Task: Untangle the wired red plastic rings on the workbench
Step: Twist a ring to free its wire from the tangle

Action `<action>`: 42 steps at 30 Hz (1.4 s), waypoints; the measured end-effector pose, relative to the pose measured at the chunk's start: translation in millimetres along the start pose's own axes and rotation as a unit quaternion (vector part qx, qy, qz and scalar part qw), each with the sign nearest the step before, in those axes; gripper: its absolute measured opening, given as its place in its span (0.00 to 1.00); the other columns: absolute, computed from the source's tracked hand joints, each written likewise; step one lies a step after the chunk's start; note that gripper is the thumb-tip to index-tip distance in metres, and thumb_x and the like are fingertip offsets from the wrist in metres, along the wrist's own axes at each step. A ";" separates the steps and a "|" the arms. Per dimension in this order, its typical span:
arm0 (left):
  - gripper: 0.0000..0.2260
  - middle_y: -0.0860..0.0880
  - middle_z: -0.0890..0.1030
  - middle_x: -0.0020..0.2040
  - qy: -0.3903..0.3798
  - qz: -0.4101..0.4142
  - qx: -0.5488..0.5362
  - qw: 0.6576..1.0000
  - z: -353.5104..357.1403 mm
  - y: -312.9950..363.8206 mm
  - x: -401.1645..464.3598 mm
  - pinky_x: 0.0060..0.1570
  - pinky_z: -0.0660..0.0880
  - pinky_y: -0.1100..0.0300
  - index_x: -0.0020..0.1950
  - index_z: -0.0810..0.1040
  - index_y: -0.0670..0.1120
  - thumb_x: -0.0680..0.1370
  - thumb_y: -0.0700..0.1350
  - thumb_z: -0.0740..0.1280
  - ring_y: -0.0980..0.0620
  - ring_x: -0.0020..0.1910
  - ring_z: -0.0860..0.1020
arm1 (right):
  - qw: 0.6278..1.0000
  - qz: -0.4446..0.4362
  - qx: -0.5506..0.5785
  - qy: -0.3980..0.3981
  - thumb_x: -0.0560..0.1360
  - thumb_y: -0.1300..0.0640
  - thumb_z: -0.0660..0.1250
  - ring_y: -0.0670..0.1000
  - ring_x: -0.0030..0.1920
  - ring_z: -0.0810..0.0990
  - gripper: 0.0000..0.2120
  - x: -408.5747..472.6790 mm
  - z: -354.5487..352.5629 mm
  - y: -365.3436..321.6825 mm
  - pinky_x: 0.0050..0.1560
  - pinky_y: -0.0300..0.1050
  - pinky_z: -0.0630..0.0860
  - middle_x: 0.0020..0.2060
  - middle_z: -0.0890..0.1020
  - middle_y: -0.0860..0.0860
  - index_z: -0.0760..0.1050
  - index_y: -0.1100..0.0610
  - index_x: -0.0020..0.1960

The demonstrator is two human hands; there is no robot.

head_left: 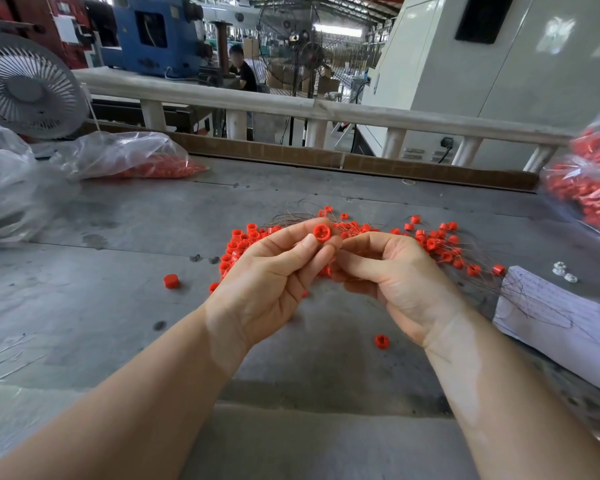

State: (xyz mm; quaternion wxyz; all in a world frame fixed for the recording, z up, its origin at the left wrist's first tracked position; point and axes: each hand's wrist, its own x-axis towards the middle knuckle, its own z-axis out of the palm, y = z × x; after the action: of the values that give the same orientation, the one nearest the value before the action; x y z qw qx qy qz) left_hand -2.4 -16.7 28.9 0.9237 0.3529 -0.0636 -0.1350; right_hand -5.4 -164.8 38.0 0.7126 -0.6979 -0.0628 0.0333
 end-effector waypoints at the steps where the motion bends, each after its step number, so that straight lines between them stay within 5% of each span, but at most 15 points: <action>1: 0.10 0.43 0.84 0.40 0.009 0.005 0.002 1.000 -0.7 -0.2 0.8 0.36 0.78 0.67 0.39 0.85 0.41 0.67 0.35 0.64 0.53 0.40 0.84 | 1.000 -0.005 -0.009 0.017 0.67 0.62 0.72 0.46 0.32 0.80 0.03 1.1 -1.8 0.6 0.35 0.36 0.75 0.31 0.82 0.50 0.79 0.56 0.38; 4: 0.10 0.44 0.84 0.39 0.043 0.018 0.012 0.999 -2.7 -1.1 2.7 0.36 0.78 0.68 0.38 0.85 0.41 0.69 0.34 0.64 0.53 0.40 0.84 | 0.985 -0.046 -0.122 0.109 0.71 0.68 0.70 0.43 0.31 0.78 0.10 3.7 -10.6 2.6 0.33 0.32 0.73 0.29 0.81 0.48 0.79 0.55 0.36; 7: 0.13 0.43 0.84 0.39 0.075 0.017 0.018 0.997 -5.6 -1.8 3.9 0.35 0.78 0.67 0.40 0.84 0.39 0.75 0.31 0.61 0.52 0.39 0.84 | 0.910 -0.099 -0.353 0.194 0.71 0.65 0.71 0.42 0.33 0.77 0.12 5.0 -21.2 4.1 0.34 0.36 0.71 0.31 0.79 0.45 0.76 0.50 0.35; 12: 0.09 0.44 0.84 0.39 0.102 0.009 0.031 0.994 -8.9 -2.8 5.5 0.35 0.78 0.68 0.47 0.80 0.37 0.77 0.31 0.60 0.53 0.38 0.84 | 0.834 -0.061 -0.508 0.208 0.72 0.63 0.70 0.51 0.37 0.79 0.09 4.4 -31.4 5.0 0.37 0.43 0.74 0.37 0.82 0.50 0.77 0.51 0.38; 17: 0.09 0.44 0.84 0.39 0.101 0.002 0.028 0.994 -8.0 -3.0 4.9 0.35 0.78 0.68 0.48 0.79 0.37 0.77 0.31 0.60 0.53 0.39 0.84 | 0.817 -0.015 -0.543 0.196 0.72 0.63 0.69 0.51 0.33 0.77 0.07 0.5 -32.8 1.4 0.36 0.47 0.77 0.34 0.80 0.48 0.81 0.53 0.40; 22: 0.09 0.44 0.84 0.38 0.090 -0.001 0.040 0.995 -6.1 -3.6 3.3 0.34 0.78 0.69 0.48 0.79 0.37 0.78 0.31 0.59 0.54 0.37 0.84 | 0.802 0.007 -0.564 0.198 0.73 0.63 0.68 0.53 0.36 0.78 0.07 -1.4 -29.5 0.7 0.51 0.57 0.77 0.32 0.78 0.47 0.80 0.52 0.41; 27: 0.11 0.44 0.84 0.38 0.079 -0.002 0.050 0.996 -5.1 -5.0 2.9 0.36 0.78 0.68 0.44 0.81 0.38 0.77 0.30 0.59 0.53 0.39 0.84 | 0.795 0.011 -0.574 0.195 0.73 0.56 0.70 0.54 0.48 0.81 0.02 0.8 -26.7 5.5 0.57 0.52 0.73 0.42 0.84 0.50 0.81 0.51 0.45; 31: 0.17 0.44 0.84 0.39 0.058 -0.001 0.062 0.996 -3.4 -5.6 1.1 0.37 0.78 0.67 0.37 0.85 0.41 0.76 0.30 0.60 0.53 0.40 0.84 | 0.781 0.006 -0.590 0.204 0.71 0.52 0.72 0.53 0.53 0.79 0.08 3.3 -26.9 10.2 0.60 0.49 0.70 0.47 0.83 0.49 0.81 0.51 0.50; 39: 0.15 0.45 0.84 0.39 0.031 0.000 0.061 0.998 -0.5 -5.1 -0.6 0.36 0.78 0.68 0.37 0.85 0.42 0.74 0.31 0.61 0.54 0.40 0.84 | 0.770 -0.027 -0.609 0.189 0.74 0.58 0.69 0.53 0.46 0.80 0.03 5.7 -28.9 15.0 0.52 0.46 0.73 0.36 0.79 0.48 0.80 0.52 0.43; 42: 0.16 0.45 0.84 0.38 0.032 -0.001 0.059 0.998 -0.4 -5.0 -0.5 0.36 0.78 0.68 0.37 0.85 0.42 0.75 0.31 0.60 0.54 0.40 0.84 | 0.773 -0.027 -0.606 0.188 0.74 0.56 0.70 0.54 0.49 0.80 0.02 6.9 -29.2 15.2 0.54 0.48 0.74 0.42 0.82 0.50 0.81 0.53 0.46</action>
State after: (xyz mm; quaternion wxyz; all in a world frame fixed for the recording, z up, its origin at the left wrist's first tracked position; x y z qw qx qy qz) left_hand -3.8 -19.9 25.2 0.9026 0.4111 -0.0415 -0.1206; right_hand 5.9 -192.4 22.6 0.1406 -0.9754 0.0465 -0.1631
